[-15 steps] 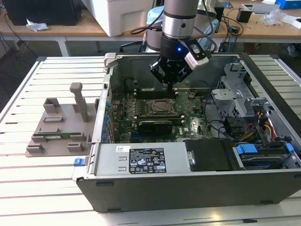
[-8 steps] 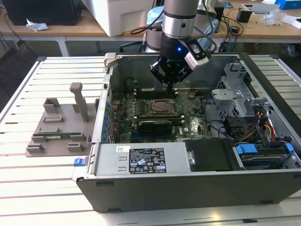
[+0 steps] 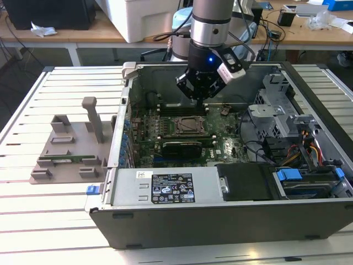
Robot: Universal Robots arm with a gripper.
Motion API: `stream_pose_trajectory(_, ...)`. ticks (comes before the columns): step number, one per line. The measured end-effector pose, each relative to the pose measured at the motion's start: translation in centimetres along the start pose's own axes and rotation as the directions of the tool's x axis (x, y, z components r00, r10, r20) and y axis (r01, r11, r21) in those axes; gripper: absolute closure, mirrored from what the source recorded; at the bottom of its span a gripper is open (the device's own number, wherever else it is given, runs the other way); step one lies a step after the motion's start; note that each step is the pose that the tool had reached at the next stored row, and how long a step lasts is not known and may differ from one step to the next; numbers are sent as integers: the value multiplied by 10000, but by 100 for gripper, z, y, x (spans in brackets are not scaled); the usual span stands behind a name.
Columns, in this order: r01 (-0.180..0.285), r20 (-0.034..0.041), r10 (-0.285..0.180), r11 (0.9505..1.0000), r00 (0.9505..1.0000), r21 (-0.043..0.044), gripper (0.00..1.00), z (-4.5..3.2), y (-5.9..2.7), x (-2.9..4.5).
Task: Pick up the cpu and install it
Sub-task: 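Install the second cpu locking lever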
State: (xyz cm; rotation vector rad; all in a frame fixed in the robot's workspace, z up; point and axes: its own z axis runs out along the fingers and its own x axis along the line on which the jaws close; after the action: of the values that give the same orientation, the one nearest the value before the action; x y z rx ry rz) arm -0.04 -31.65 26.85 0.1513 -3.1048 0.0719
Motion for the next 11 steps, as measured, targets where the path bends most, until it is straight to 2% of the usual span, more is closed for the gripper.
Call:
stream_pose_trajectory(3, 2, 6, -2, 10000, 10000, -64, 89, 5, -84, 8)
stream_pose_trajectory(4, 6, 20, -6, 9998, 10000, -210, 89, 6, -106, 10)
stream_pose_trajectory(5, 13, 44, -11, 9990, 10000, -441, 89, 8, -121, 12)
stream_pose_trajectory(6, 32, 92, -24, 9957, 10000, -921, 89, 9, -145, 14)
stream_pose_trajectory(7, 46, 124, -31, 9923, 9999, -1239, 89, 11, -163, 16)
stream_pose_trajectory(8, 47, 129, -31, 9917, 9999, -1287, 89, 14, -184, 20)
stream_pose_trajectory(11, 47, 128, -31, 9917, 9999, -1284, 89, 23, -220, 33)
